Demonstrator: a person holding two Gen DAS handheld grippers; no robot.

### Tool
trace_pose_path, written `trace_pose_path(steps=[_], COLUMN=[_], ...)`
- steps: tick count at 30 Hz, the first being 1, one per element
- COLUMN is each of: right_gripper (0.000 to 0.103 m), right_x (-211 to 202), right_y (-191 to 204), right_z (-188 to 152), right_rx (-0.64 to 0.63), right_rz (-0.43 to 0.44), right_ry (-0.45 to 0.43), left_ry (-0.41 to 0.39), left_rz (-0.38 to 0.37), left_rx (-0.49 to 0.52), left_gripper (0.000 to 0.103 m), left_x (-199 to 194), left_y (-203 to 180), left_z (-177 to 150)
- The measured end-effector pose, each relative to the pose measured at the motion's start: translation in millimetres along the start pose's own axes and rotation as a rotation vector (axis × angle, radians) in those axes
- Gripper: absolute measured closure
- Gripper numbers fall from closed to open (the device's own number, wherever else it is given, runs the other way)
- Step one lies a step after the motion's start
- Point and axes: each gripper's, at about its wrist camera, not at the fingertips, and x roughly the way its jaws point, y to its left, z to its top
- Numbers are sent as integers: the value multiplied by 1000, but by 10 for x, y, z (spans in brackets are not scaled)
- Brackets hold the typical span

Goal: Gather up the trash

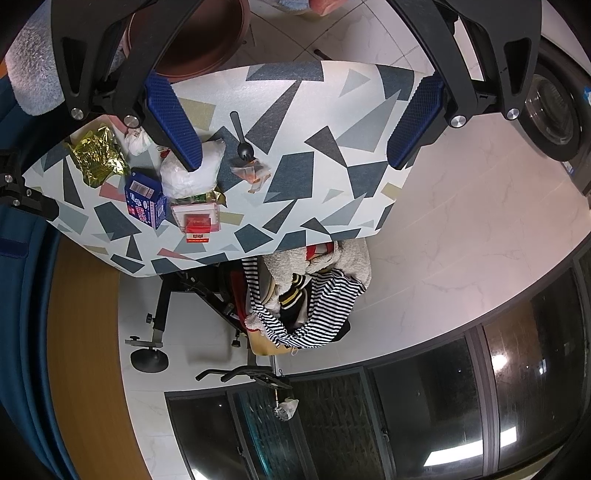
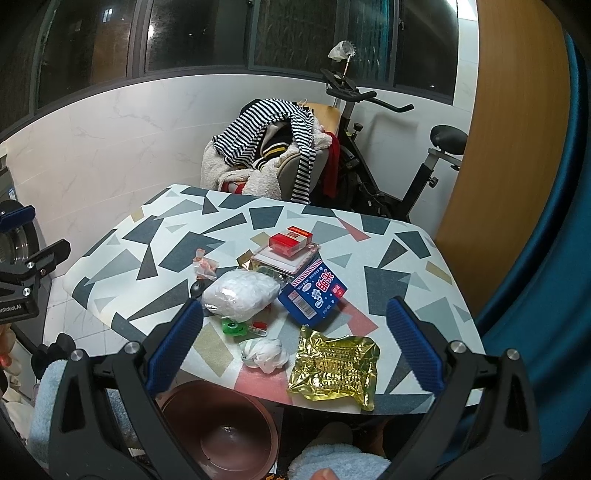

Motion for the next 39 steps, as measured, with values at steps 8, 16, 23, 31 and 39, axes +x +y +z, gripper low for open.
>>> trace_pose_path(steps=[8, 16, 23, 31, 39], right_gripper=[5, 5, 5, 5, 6], right_x=[49, 194, 371, 542, 755], right_y=[23, 8, -62, -238, -376], right_z=[-28, -172, -404, -660, -849], right_rx=[6, 53, 65, 49, 86], right_rz=[31, 84, 66, -47, -28], right_ry=[8, 7, 78, 142, 204], left_ry=[-31, 40, 60, 109, 176], left_rz=[-51, -88, -107, -113, -143], left_rx=[51, 100, 100, 91, 88], left_gripper=[5, 5, 5, 5, 5], left_x=[31, 262, 423, 618, 845], left_y=[-64, -160, -129, -149, -230], left_z=[-56, -224, -356, -570, -750])
